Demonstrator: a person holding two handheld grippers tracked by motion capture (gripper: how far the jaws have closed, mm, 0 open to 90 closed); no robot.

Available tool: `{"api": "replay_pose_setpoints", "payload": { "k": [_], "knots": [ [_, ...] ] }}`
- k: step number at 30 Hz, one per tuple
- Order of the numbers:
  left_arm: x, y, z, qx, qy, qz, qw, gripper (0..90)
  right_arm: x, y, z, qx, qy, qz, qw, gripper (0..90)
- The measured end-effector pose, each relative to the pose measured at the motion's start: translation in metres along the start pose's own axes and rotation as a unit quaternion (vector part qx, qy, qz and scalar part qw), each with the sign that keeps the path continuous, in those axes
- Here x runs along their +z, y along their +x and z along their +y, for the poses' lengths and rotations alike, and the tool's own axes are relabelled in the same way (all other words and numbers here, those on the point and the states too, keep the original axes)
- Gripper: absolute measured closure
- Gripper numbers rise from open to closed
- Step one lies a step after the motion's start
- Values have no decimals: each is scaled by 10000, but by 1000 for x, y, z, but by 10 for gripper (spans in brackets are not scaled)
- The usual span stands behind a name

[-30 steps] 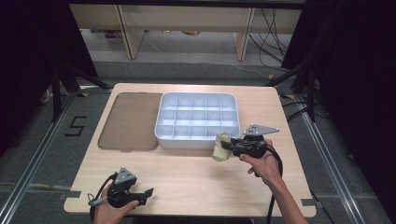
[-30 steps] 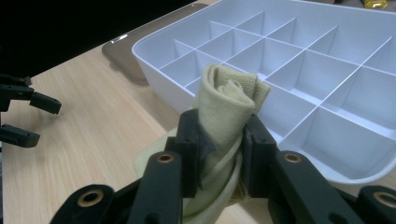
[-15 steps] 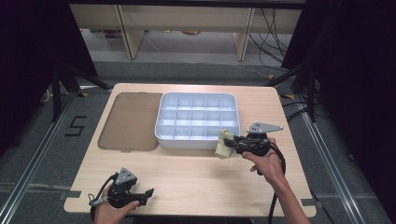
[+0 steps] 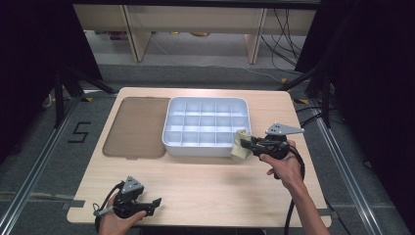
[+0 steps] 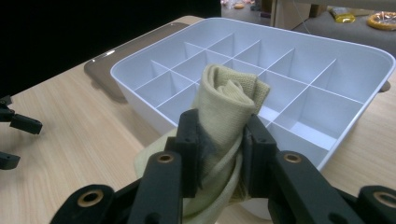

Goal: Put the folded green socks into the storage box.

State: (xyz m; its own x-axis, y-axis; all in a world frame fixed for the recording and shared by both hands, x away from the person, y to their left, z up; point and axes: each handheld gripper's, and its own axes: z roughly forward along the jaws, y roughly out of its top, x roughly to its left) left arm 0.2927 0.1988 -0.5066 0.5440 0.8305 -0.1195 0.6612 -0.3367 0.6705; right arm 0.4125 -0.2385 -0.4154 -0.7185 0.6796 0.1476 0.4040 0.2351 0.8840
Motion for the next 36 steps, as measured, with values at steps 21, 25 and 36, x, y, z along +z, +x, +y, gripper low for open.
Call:
{"api": "replay_pose_setpoints", "payload": {
  "k": [21, 25, 36],
  "knots": [
    [0, -1, 0, 39, -2, 18, 10000, 210, -3, -12, 8, 112, -21, -273, 9996, 721],
    [0, -1, 1, 60, 9, 14, 10000, 210, 0, -16, 9, 78, -67, -342, 9994, 721],
    [0, -2, 0, 67, 21, 7, 10000, 210, 1, -21, 18, -190, -183, -542, 9982, 721]
  ]
}}
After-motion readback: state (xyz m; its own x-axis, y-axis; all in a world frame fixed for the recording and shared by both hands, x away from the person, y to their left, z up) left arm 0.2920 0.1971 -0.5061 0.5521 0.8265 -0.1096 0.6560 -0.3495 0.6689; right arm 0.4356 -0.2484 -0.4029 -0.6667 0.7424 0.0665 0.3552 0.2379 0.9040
